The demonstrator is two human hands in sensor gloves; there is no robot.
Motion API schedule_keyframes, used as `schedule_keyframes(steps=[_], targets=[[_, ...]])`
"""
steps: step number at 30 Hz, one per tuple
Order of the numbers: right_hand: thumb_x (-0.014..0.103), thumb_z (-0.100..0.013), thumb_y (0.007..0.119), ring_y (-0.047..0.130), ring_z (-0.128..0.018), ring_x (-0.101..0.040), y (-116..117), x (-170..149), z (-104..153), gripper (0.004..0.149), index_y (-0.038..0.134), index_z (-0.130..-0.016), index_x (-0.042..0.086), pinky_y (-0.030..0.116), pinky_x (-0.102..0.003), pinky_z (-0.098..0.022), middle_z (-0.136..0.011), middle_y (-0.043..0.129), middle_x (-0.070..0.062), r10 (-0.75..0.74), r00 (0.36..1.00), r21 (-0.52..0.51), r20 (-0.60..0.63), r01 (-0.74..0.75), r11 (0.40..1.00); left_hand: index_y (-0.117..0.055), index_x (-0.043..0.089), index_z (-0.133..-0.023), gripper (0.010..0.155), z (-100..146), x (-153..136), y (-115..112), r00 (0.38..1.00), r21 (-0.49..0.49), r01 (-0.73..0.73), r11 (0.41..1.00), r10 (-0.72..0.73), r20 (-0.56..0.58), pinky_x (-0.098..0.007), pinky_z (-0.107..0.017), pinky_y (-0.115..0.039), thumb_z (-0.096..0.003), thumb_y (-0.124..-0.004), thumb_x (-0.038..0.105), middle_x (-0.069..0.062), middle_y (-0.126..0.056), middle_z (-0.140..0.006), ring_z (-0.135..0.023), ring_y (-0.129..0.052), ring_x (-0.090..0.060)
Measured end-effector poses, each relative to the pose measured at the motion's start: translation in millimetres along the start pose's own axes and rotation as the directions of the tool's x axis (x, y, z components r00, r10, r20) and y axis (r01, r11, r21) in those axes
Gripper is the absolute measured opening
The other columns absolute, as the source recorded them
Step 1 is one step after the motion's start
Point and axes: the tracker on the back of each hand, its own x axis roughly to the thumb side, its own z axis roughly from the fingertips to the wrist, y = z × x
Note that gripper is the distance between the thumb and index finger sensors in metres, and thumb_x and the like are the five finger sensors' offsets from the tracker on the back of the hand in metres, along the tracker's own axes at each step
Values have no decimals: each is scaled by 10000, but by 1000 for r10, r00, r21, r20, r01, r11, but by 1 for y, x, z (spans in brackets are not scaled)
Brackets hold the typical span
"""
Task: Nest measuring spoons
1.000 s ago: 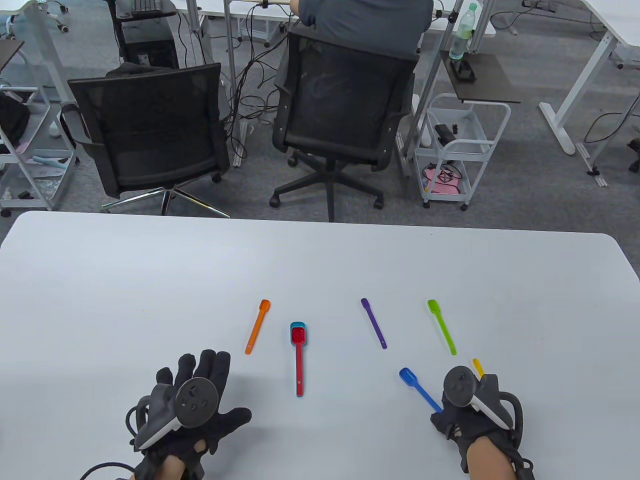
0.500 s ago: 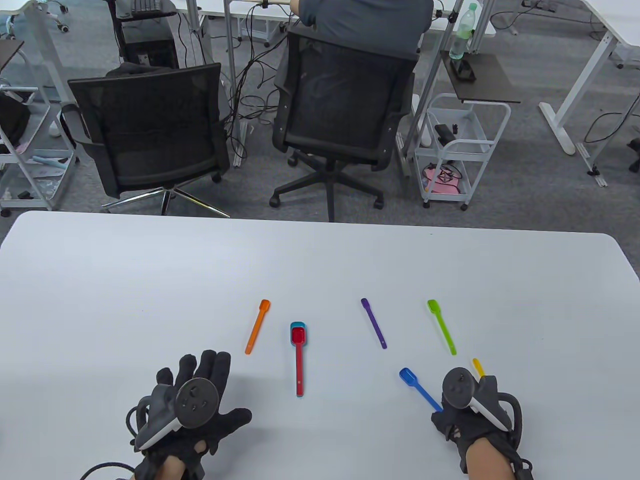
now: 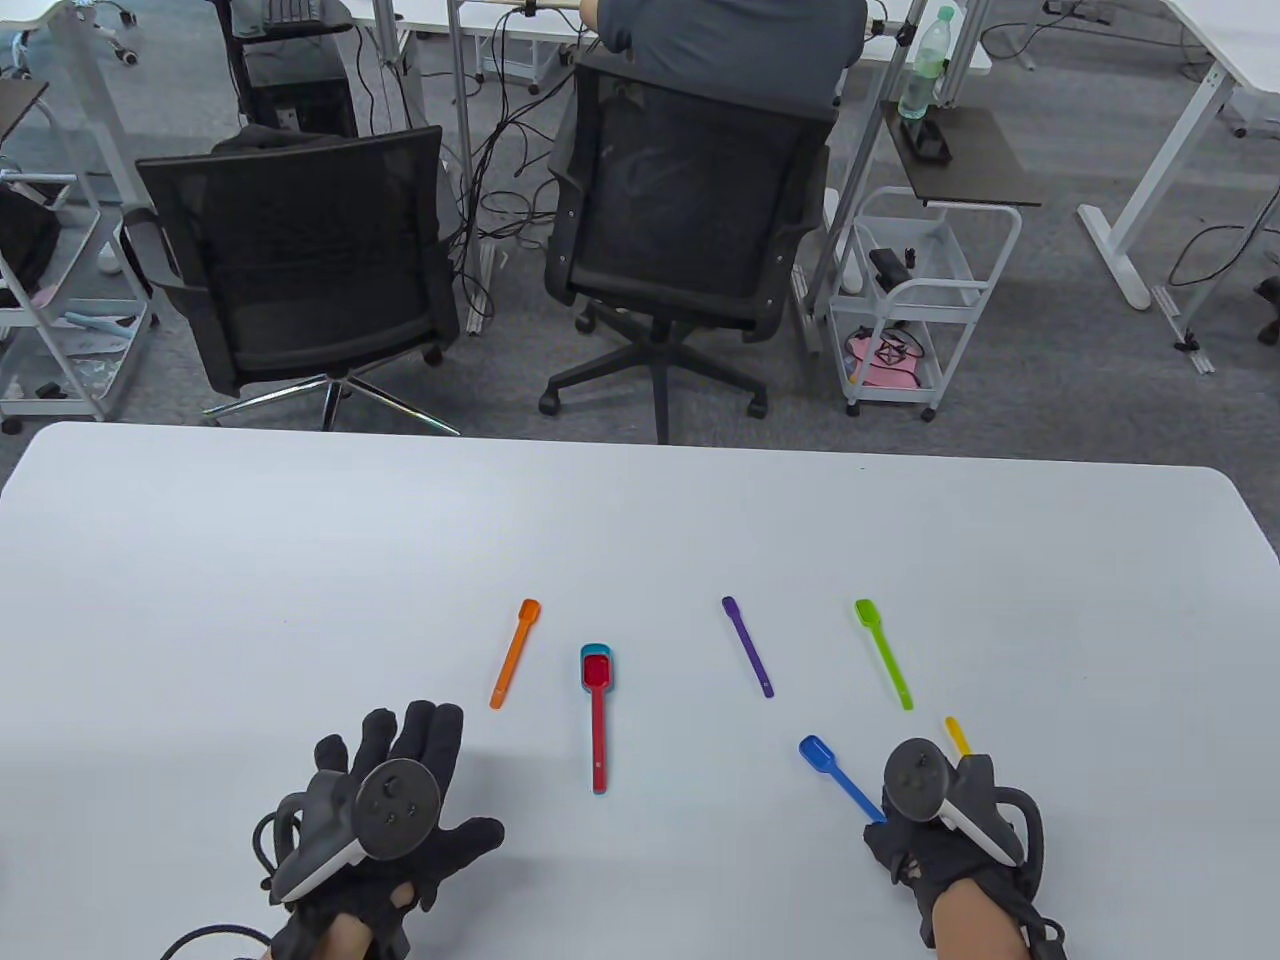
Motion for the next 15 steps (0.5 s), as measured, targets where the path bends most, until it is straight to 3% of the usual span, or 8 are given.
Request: schedule_keyframes(steps=[15], targets=[[488,-354,965,879,-108,-105,-10,2,4,567,882,-772,114,868,-400,-146,-390,957,64,-55,998,-47,26,56,997,-284,183,-1189,1126,0,1,0,1000,1,2,1000,-2,4,-839,-680,-220,-375,-822,745,-174,-333,-1273,-1174,-317,-594]])
